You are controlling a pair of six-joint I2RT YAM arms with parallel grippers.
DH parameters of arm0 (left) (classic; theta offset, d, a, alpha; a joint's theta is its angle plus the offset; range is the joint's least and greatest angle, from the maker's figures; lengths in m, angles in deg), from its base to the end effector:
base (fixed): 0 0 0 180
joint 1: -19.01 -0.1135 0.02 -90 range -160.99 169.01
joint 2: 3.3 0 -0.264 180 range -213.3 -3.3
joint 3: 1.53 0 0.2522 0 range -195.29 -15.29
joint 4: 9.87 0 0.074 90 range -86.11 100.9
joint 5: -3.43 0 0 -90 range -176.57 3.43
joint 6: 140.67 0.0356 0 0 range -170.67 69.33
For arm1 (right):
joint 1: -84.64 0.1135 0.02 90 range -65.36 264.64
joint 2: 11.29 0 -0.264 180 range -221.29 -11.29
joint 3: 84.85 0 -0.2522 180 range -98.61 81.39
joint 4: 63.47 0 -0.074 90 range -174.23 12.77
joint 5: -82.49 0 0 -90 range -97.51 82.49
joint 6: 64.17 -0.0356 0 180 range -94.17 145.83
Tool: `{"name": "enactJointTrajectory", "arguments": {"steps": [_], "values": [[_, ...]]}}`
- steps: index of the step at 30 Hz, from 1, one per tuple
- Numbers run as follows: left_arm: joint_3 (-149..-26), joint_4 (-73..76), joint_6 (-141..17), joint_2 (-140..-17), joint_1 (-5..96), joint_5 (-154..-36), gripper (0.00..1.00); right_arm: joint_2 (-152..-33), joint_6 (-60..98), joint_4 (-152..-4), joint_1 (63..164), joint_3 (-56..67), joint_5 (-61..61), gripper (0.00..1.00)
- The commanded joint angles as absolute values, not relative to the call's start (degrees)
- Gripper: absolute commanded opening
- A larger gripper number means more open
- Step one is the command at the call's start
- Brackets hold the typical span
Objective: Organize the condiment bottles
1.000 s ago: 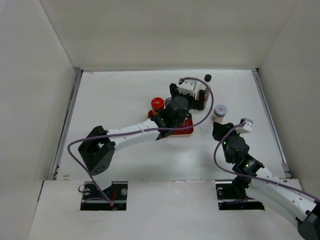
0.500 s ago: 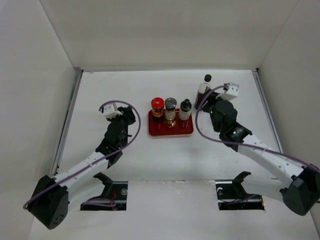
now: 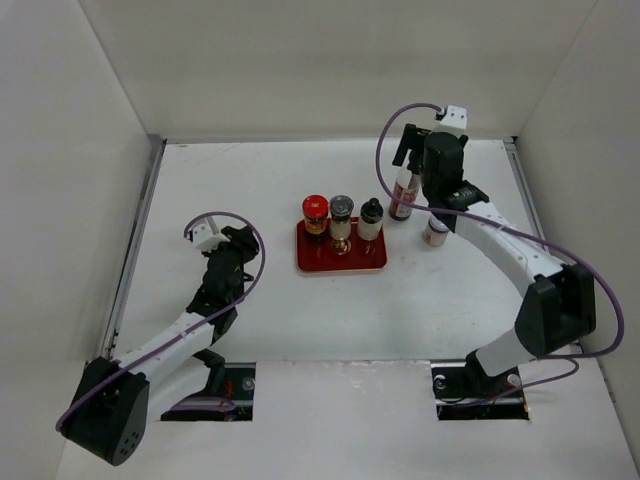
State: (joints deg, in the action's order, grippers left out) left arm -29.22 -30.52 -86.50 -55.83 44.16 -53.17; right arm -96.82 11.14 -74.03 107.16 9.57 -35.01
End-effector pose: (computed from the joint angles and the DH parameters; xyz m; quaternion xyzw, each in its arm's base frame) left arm 0.1819 -0.0637 0.2095 -0.2601 0.6803 -0.1495 0.6687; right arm 0.3346 0.1209 0.3577 0.1006 0.7555 0.0249 0.6469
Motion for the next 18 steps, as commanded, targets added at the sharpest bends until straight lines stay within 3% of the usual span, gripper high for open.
{"name": "enactJointTrajectory", "arguments": {"steps": [1, 5, 10, 12, 18], "values": [[-29.4, -35.2, -87.9, -57.9, 43.4, -56.7, 0.35, -99.8, 13.8, -75.7, 105.3, 6.6, -33.2, 0.91], [-29.1, -35.4, -88.4, -58.0, 43.0, -57.2, 0.36, -103.1, 13.5, -74.3, 103.5, 5.5, -30.9, 0.81], [-28.8, -35.9, -88.5, -58.8, 42.3, -57.4, 0.37, -104.8, 13.4, -70.7, 103.6, 5.4, -31.1, 0.43], [-28.8, -36.3, -88.5, -59.4, 42.3, -57.2, 0.39, -103.3, 14.1, -67.8, 103.8, 7.0, -33.4, 0.33], [-28.8, -36.9, -88.5, -60.2, 42.8, -57.0, 0.54, -95.3, 19.1, -62.6, 105.7, 7.8, -38.8, 0.25]]}}
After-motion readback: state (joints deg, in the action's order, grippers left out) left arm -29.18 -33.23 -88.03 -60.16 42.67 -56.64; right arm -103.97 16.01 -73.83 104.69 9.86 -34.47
